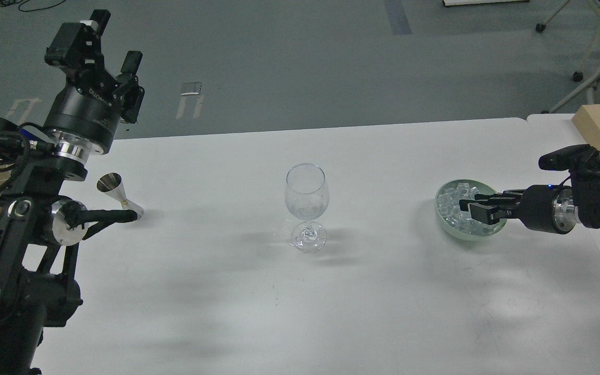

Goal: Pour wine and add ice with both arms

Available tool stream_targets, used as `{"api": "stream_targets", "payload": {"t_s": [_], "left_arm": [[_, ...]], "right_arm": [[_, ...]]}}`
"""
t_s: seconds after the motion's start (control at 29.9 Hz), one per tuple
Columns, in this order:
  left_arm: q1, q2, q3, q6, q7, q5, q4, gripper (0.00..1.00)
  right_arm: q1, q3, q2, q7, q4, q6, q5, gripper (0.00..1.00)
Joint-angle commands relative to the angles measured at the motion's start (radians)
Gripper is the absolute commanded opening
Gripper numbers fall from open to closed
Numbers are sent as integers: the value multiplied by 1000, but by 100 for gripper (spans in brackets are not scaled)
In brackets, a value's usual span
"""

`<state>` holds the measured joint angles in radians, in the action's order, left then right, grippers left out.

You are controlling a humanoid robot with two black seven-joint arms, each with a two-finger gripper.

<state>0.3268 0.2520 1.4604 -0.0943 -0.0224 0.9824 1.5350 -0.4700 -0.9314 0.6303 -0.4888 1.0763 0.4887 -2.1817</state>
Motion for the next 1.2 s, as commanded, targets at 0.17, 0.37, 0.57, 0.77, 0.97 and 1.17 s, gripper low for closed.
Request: {"api": "stream_targets", "payload": {"t_s": [0.17, 0.37, 0.57, 0.77, 0.97, 1.17], "left_arm": [[-2, -2, 0, -1, -7, 1, 2, 80], [0, 0, 1, -1, -8, -1, 4, 80], [0, 0, 3, -1, -14, -1, 8, 80], [0, 0, 3, -1, -22, -1, 8, 80], [3, 4, 3, 1, -27, -2, 8, 80], [6, 6, 3, -1, -27, -2, 8, 80]], "right_arm": [[8, 14, 3, 0, 2, 0, 0, 46], [-4, 69, 3, 0, 1, 0, 0, 47], [-33, 101, 2, 0, -7, 0, 0, 47], [-62, 115, 0, 0, -27, 0, 0, 46], [-62, 115, 2, 0, -27, 0, 0, 46], [-64, 115, 3, 0, -26, 0, 0, 42]]}}
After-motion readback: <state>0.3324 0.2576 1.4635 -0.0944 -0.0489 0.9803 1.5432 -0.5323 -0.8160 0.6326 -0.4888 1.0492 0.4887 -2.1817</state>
